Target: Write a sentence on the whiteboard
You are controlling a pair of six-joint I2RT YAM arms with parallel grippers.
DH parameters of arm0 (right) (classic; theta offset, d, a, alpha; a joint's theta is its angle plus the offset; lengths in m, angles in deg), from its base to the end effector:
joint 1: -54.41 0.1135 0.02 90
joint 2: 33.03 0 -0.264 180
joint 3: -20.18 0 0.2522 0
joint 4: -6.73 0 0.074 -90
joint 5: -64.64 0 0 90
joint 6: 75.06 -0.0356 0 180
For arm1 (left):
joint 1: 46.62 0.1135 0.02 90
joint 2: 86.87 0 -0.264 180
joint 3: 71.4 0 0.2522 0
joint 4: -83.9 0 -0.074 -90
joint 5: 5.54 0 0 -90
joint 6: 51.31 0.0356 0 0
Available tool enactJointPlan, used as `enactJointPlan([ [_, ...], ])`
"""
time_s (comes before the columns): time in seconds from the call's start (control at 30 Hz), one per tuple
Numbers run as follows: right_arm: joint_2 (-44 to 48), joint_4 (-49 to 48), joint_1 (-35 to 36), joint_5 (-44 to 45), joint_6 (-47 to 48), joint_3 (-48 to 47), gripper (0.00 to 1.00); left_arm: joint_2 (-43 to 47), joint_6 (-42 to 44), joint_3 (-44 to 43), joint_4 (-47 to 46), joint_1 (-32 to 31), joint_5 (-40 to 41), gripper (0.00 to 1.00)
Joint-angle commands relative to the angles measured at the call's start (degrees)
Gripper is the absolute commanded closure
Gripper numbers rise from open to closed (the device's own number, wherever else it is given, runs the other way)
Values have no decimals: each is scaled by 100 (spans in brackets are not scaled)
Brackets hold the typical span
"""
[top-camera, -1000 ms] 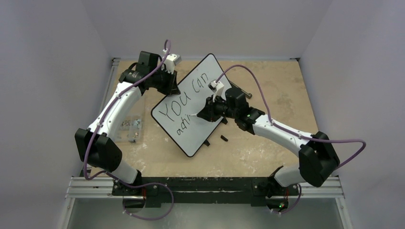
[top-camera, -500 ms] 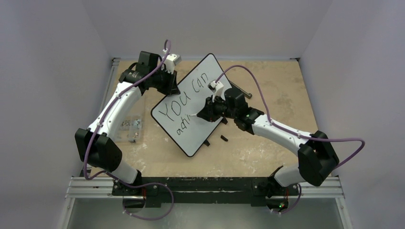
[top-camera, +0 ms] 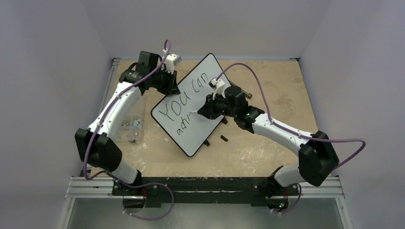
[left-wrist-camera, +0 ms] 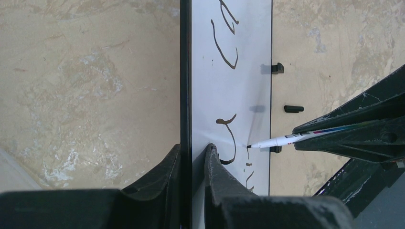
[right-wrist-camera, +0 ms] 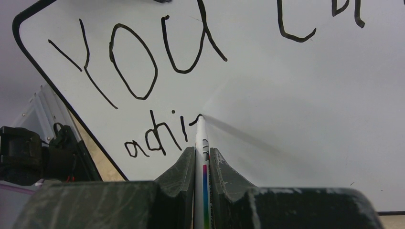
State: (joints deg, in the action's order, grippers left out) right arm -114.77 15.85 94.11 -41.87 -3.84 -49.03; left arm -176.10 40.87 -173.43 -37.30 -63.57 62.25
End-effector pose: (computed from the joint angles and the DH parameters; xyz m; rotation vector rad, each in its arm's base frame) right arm 0.2465 0.2178 0.2802 -0.5695 1.9750 0.9374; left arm 0.3181 -0.1110 0.3564 0.5782 2.3022 -0.5835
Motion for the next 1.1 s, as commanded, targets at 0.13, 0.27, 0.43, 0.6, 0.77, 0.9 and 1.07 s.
enactJointPlan([
  [0.13,-58,-108,-28,94,208,-258,100,9,760,12,-69,-10,1180,100],
  [0.27,-62,-171,-24,-148,188,-203,100,0,760,11,-74,-10,1185,100],
  [0.43,-73,-235,-24,-336,181,-112,100,2,771,12,-71,-8,1187,100],
  [0.6,-88,-283,2,-517,195,-28,100,4,771,13,-65,-10,1189,100],
  [0.77,-114,-264,16,-518,208,19,100,6,765,12,-70,-10,1193,100],
  [0.9,-103,-233,18,-492,216,110,100,11,767,11,-66,-10,1193,100],
  [1.07,6,-197,18,-363,264,349,100,12,773,12,-70,-10,1193,100],
])
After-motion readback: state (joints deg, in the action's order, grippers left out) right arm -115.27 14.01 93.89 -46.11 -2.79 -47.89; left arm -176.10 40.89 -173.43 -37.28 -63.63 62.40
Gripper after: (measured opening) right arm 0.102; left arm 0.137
